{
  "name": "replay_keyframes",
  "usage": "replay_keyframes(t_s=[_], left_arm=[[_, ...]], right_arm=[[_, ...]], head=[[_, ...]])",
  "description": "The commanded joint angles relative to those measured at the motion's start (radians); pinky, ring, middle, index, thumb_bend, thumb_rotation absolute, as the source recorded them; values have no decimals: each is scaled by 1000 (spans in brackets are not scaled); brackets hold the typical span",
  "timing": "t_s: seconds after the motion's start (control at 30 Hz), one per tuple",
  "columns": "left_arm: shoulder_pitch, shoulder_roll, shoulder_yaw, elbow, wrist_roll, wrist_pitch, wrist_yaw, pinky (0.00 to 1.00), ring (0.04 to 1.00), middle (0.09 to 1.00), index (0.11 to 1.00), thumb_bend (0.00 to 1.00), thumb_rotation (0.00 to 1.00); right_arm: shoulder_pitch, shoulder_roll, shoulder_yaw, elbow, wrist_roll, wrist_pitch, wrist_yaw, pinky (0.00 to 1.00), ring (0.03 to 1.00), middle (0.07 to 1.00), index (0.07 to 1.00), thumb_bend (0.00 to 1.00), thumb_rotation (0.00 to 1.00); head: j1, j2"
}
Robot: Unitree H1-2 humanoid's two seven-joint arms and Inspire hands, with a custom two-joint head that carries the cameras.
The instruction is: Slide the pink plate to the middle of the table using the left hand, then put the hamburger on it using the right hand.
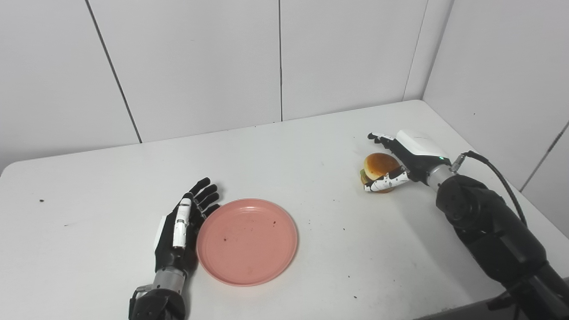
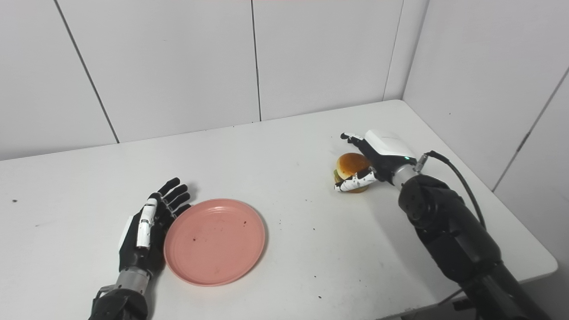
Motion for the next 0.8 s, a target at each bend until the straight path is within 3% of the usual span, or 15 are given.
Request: replay_keyframes(t_s=[0.0, 0.27, 0.4, 0.47, 0.5, 0.63, 0.77], left_arm=[[0, -3, 6, 7, -10, 22, 4, 787, 820, 802, 767, 222, 964], [-1, -9, 10, 0, -17, 34, 9, 771, 813, 794, 757, 215, 942], [-1, -10, 8, -5, -11, 37, 12, 768, 815, 798, 755, 208, 928], [0, -11, 7, -10, -9, 43, 16, 766, 815, 798, 755, 208, 930], [1, -10, 6, -12, -9, 45, 15, 766, 816, 801, 757, 207, 940], [1, -9, 5, -15, -10, 46, 12, 769, 815, 797, 758, 208, 947], [1, -10, 6, -13, -14, 50, 10, 761, 810, 793, 755, 206, 942]], right_arm=[[-46, -27, 6, 0, -18, -10, -1, 738, 853, 890, 889, 808, 396], [-62, -21, 57, 71, -57, -27, -5, 712, 827, 877, 883, 845, 395], [-61, -17, 78, 86, -83, -42, -31, 675, 780, 824, 838, 741, 249], [-65, -18, 88, 93, -94, -42, -34, 664, 770, 815, 831, 722, 224], [-67, -19, 92, 96, -97, -40, -33, 522, 635, 708, 821, 676, 132], [-73, -37, 107, 109, -102, -75, -48, 262, 358, 499, 775, 564, 10], [-66, -41, 90, 109, -81, -107, -66, 225, 319, 476, 691, 546, 0]], head=[[1, -1], [3, 2], [3, 2], [3, 2], [3, 2], [10, 5], [12, 7]])
